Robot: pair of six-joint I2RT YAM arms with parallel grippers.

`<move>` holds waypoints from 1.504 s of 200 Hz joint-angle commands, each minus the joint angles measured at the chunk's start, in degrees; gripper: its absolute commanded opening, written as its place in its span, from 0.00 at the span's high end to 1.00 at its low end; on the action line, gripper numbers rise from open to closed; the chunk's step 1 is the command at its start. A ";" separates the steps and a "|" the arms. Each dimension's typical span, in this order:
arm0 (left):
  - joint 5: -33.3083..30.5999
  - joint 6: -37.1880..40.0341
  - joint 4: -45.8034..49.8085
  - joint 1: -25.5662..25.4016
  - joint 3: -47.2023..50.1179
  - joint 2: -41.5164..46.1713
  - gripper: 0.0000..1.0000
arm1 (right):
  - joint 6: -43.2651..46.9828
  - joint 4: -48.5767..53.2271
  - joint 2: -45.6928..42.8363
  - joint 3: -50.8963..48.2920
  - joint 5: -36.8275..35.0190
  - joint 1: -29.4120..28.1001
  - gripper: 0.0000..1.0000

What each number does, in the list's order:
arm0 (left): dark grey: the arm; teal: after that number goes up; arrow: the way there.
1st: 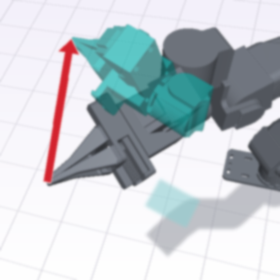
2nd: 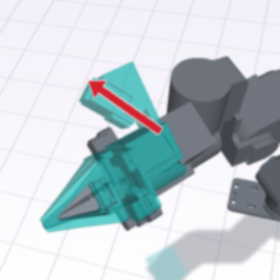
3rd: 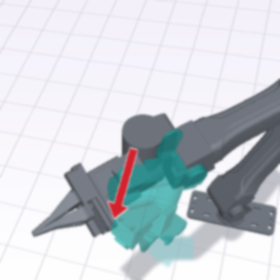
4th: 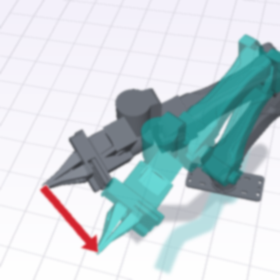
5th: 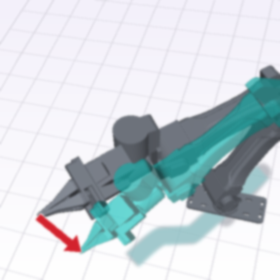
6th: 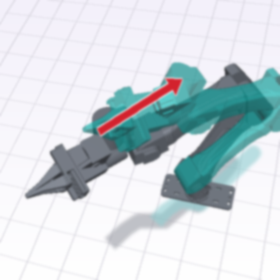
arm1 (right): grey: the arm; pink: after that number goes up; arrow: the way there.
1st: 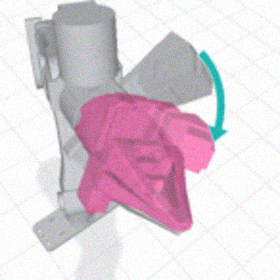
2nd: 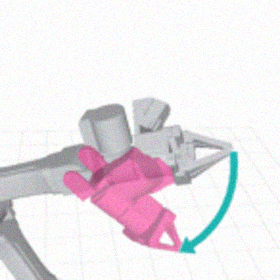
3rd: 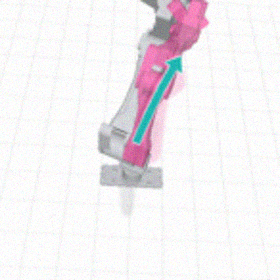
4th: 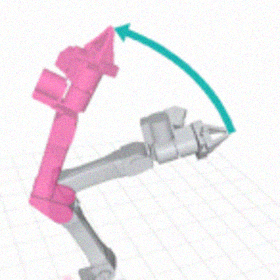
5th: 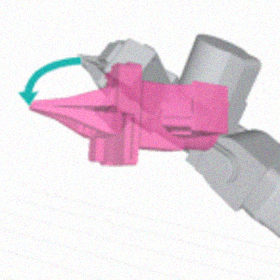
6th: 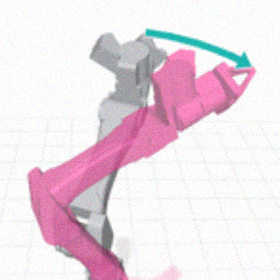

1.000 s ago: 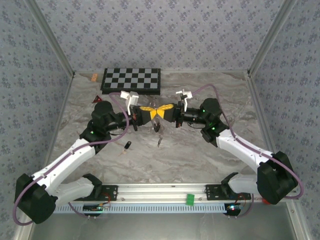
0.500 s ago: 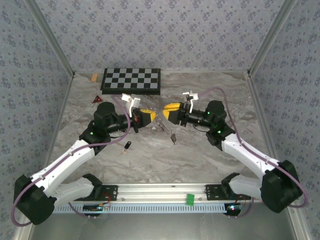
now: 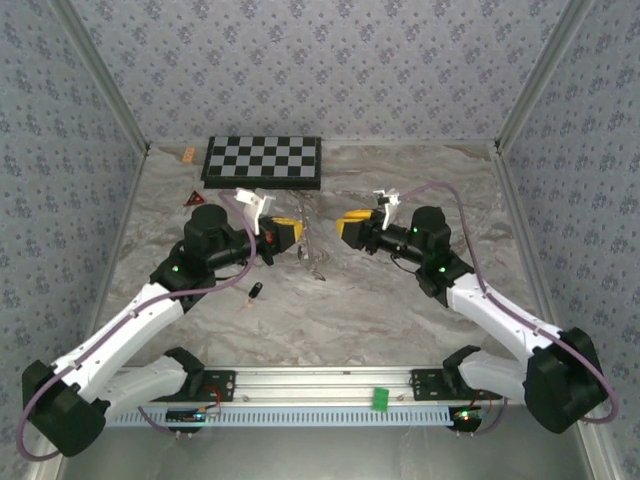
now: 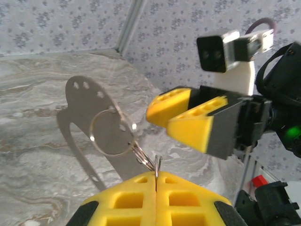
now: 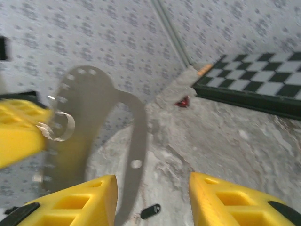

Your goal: Put the keys on the keyring

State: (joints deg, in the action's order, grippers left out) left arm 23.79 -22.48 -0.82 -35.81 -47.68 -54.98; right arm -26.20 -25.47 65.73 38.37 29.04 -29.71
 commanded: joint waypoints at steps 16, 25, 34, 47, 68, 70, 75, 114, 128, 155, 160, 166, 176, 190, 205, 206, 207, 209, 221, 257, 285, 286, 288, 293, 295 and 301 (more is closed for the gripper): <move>-9.69 3.07 5.66 0.79 -3.30 5.66 1.00 | 1.55 1.27 8.89 1.96 -4.28 -3.40 0.62; -12.15 2.97 7.09 0.83 -3.54 6.64 1.00 | 1.02 0.69 11.86 3.01 -4.94 -4.76 0.63; -14.35 2.89 8.21 0.83 -3.77 7.64 1.00 | 0.22 -0.31 14.91 4.20 -5.36 -5.99 0.65; -16.77 3.12 9.48 0.86 -3.83 9.33 1.00 | -1.10 -1.75 20.09 6.31 -5.30 -7.82 0.69; -20.21 3.28 10.98 0.88 -3.58 12.25 1.00 | -4.22 -4.23 28.38 10.00 -4.55 -10.78 0.73; -20.46 3.33 11.18 0.91 -3.63 12.48 1.00 | -4.41 -4.34 29.43 10.46 -4.41 -11.10 0.74; -20.84 3.47 11.62 0.97 -3.58 13.15 1.00 | -5.22 -4.80 31.36 11.45 -4.26 -11.95 0.74; -21.84 3.75 13.74 0.93 -3.83 16.86 1.00 | -8.58 -4.76 43.36 19.37 -4.47 -18.02 0.75; -22.27 3.75 14.40 0.99 -4.02 17.29 1.00 | -8.94 -2.66 46.62 22.51 -5.14 -20.04 0.78; -22.65 3.44 14.82 0.97 -4.16 17.45 1.00 | -9.38 1.98 51.78 27.67 -5.70 -22.67 0.87; -22.65 3.42 14.83 0.96 -4.16 17.50 1.00 | -9.40 2.07 52.51 28.11 -5.76 -23.02 0.87; -22.65 3.49 14.94 0.96 -4.16 17.51 1.00 | -9.40 2.14 53.23 28.58 -5.83 -23.40 0.88; -22.74 3.49 15.06 0.99 -4.17 17.54 1.00 | -11.02 2.61 54.49 29.42 -6.29 -24.00 0.89; -22.74 3.41 14.97 0.99 -3.95 17.63 1.00 | -11.25 4.43 55.97 31.82 -6.88 -24.96 0.92; -22.61 3.40 14.95 0.96 -3.91 17.63 1.00 | -11.41 5.65 57.40 33.24 -7.41 -25.88 0.93; -22.63 3.40 14.96 0.99 -3.91 17.63 1.00 | -11.46 5.67 57.44 33.34 -7.41 -25.90 0.93; -22.59 3.41 14.97 1.00 -3.91 17.63 1.00 | -11.48 5.73 57.55 33.43 -7.41 -25.91 0.93; -22.57 3.41 14.97 1.01 -3.84 17.63 1.00 | -11.46 5.77 57.75 33.57 -7.42 -26.03 0.93; -22.56 3.40 15.14 0.93 -3.86 17.63 1.00 | -11.75 6.70 58.74 34.47 -7.40 -26.38 0.94; -22.47 3.40 15.23 0.94 -3.63 17.89 1.00 | -11.78 11.18 59.94 35.55 -8.95 -26.61 0.95; -21.90 3.58 15.19 1.00 -3.53 18.07 1.00 | -12.36 12.38 59.47 33.42 -9.91 -25.64 0.97; -21.88 3.58 15.17 1.00 -3.55 18.07 1.00 | -12.42 12.38 59.45 33.21 -9.98 -25.60 0.97; -21.86 3.56 15.22 0.94 -3.58 18.13 1.00 | -12.48 12.34 59.34 32.92 -10.08 -25.51 0.97; -21.72 3.67 15.23 1.01 -3.61 18.04 1.00 | -12.72 12.33 59.14 32.21 -10.39 -25.35 0.97; -21.76 3.67 15.17 0.96 -3.59 17.99 1.00 | -12.85 12.41 59.02 31.88 -10.53 -25.23 0.97; -21.77 3.67 15.07 1.00 -3.58 17.94 1.00 | -13.00 12.59 58.69 30.93 -11.02 -25.07 0.97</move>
State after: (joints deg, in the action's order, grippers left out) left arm 2.04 -19.51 15.38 -35.14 -49.95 -38.02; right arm -37.67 -18.65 124.36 72.75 21.43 -55.86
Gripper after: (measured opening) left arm 0.059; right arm 0.042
